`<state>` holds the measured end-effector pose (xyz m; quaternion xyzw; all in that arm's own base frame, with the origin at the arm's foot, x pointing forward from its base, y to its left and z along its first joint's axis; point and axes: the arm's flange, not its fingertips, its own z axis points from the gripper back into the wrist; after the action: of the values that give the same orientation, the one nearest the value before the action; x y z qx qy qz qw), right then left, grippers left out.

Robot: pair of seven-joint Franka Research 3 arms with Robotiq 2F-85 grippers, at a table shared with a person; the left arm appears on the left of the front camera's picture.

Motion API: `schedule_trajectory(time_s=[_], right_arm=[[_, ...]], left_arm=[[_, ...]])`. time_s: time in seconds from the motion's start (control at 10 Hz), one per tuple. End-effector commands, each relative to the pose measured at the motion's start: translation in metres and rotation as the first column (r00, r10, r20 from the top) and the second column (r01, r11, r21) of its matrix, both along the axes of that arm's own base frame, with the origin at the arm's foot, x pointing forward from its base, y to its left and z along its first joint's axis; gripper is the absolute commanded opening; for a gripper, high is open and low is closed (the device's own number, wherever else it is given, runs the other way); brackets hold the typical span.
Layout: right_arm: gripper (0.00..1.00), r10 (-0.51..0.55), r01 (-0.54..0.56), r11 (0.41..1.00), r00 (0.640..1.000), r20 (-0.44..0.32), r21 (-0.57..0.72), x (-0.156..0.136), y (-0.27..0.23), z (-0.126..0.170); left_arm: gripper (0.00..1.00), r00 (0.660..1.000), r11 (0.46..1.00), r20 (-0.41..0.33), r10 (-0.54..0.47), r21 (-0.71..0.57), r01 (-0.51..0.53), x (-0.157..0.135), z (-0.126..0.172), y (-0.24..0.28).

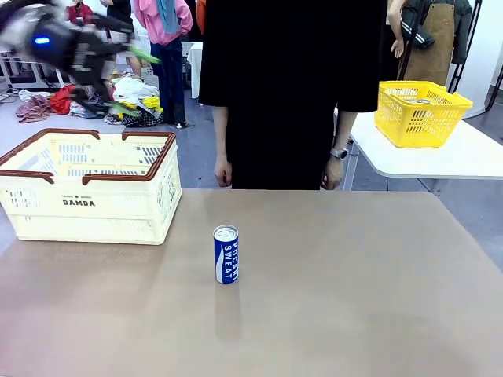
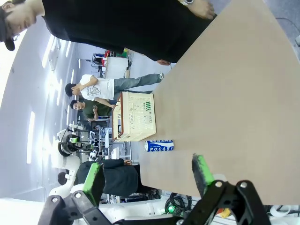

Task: Place the drinks into the Shopping basket.
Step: Pick up one drink and place it into the Shopping basket.

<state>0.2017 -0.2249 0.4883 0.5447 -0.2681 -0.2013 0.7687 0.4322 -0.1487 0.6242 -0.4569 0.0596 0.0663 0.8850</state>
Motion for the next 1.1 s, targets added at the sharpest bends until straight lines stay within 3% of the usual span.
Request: schedule_trajectory(time_s=[0.0,0.3,0.5,0.6,0.7,1.0], right_arm=[[1.0,0.002,-0.002,1.0,0.999,0.041,0.006,0.003,-0.001,0.002],[1.0,0.002,-0.002,1.0,0.999,0.041,0.006,0.003,-0.001,0.002],[1.0,0.002,-0.002,1.0,0.999,0.041,0.006,0.003,-0.001,0.002],[1.0,0.002,-0.002,1.0,0.999,0.041,0.006,0.003,-0.001,0.002],[1.0,0.002,-0.002,1.0,0.999,0.041,0.006,0.003,-0.001,0.002],[1.0,0.002,-0.002,1.0,0.999,0.041,0.006,0.003,-0.001,0.002]], left_arm=[[1.0,0.999,0.958,-0.038,-0.037,0.284,0.047,0.031,-0.011,-0.052],[1.0,0.997,0.824,0.06,-0.055,0.567,0.011,0.022,-0.042,-0.133],[1.0,0.982,0.766,0.174,-0.068,0.64,-0.06,0.016,-0.069,-0.144],[1.0,0.974,0.779,0.207,-0.093,0.624,-0.058,0.018,-0.067,-0.134],[1.0,0.987,0.791,0.117,-0.106,0.611,0.013,0.018,-0.063,-0.149],[1.0,0.987,0.791,0.117,-0.106,0.611,0.013,0.018,-0.063,-0.149]])
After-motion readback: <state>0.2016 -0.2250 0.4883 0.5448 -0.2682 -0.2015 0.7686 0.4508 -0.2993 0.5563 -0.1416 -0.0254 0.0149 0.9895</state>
